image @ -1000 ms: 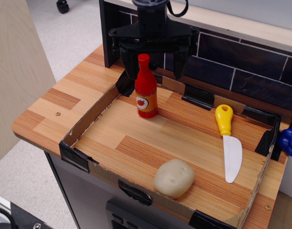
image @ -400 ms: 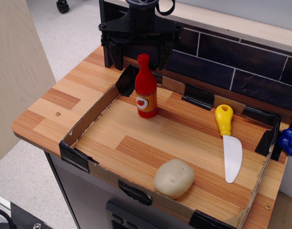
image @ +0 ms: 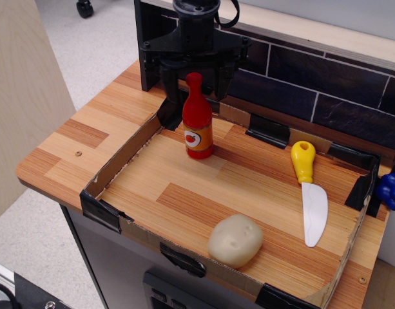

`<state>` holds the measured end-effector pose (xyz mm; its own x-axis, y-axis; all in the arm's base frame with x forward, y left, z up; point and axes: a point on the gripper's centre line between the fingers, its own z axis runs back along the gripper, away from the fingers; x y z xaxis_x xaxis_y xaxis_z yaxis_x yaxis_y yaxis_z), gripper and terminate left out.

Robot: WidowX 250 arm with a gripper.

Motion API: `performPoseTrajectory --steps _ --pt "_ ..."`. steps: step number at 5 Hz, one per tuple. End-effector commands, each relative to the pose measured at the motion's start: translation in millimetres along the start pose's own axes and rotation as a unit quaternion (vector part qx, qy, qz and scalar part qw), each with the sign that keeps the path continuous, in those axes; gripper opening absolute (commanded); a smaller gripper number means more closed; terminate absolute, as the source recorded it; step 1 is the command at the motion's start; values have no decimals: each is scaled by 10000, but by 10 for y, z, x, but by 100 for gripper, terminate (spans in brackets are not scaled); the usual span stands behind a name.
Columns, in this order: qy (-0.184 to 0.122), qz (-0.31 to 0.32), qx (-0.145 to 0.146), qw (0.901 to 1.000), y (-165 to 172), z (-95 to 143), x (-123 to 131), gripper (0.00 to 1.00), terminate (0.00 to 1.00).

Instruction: Topple hot sauce bottle

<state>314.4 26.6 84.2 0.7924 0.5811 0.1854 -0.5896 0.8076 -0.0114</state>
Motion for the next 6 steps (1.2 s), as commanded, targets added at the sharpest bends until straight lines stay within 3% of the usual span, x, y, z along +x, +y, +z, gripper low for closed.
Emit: performPoseTrajectory --steps 1,3,4,5,6 --pt "-367 -73 -250 9990 -42 194 79 0 0" --pt "-817 -739 -659 9917 -189 335 -231 0 0" --pt "-1013 -1506 -944 9788 -288 305 -304 0 0" --pt "-1188 -2357 -1324 9554 -339 271 -402 0 0" --pt "-1335 -2449 -1527 9481 -369 189 -451 0 0"
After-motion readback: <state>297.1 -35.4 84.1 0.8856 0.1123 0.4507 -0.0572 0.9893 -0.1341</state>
